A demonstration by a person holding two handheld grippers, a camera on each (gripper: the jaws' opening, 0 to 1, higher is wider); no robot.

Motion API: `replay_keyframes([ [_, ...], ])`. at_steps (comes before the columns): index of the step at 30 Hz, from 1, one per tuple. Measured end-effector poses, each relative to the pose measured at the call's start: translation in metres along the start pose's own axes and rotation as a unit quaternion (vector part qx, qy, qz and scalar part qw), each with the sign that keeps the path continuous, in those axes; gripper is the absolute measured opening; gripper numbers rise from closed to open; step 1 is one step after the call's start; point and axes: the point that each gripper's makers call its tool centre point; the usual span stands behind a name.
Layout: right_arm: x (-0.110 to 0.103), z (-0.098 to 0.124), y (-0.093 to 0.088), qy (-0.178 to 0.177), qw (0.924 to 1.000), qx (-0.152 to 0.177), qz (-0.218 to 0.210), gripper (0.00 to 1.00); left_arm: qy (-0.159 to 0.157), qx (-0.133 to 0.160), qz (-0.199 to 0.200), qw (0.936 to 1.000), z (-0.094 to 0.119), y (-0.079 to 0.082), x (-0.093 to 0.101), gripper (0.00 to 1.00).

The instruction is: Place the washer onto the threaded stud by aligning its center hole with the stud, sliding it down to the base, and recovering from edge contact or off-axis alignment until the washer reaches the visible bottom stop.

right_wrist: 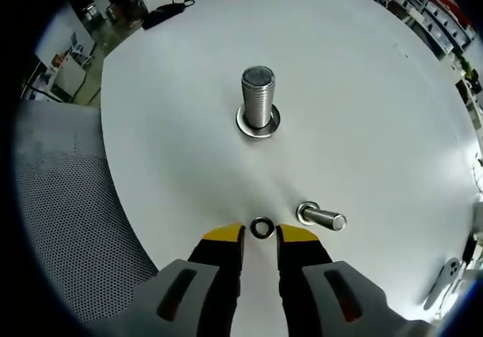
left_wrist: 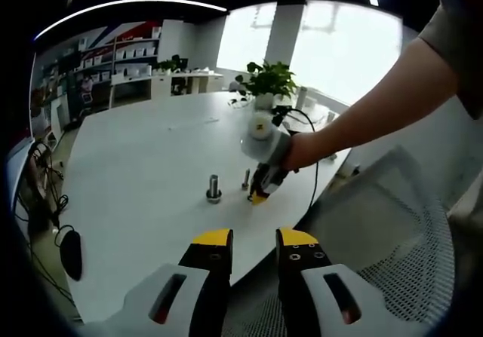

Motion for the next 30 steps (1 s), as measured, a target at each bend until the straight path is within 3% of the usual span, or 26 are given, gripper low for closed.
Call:
replay_keyframes([
  [9,-0.003,0.002,-0.009,-0.003,0.9992,-0.001,0.041,0.15,0.000,-0.001,0.000,1.0000,0.000,-0.001,0.000,0.21],
  [25,-0.001,0.000,-0.003,0.003,0.9995,0.000,0.032,0.17,0.002,0.000,0.000,1.0000,0.000,0.000,-0.001,0.21],
  [30,-0.001,-0.001,-0.002,0.013,0.9977,-0.024,0.062,0.17,0.004,0.001,0.000,1.0000,0.000,0.000,-0.002,0.21],
])
Point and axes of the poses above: the point that each gripper's makers call its tool centre point, and the gripper's own axes: z roughly backward along the fingers, x roughly to its right, y roughly out of its top, and after that the axes turned 4 degrees about -z, right-handed
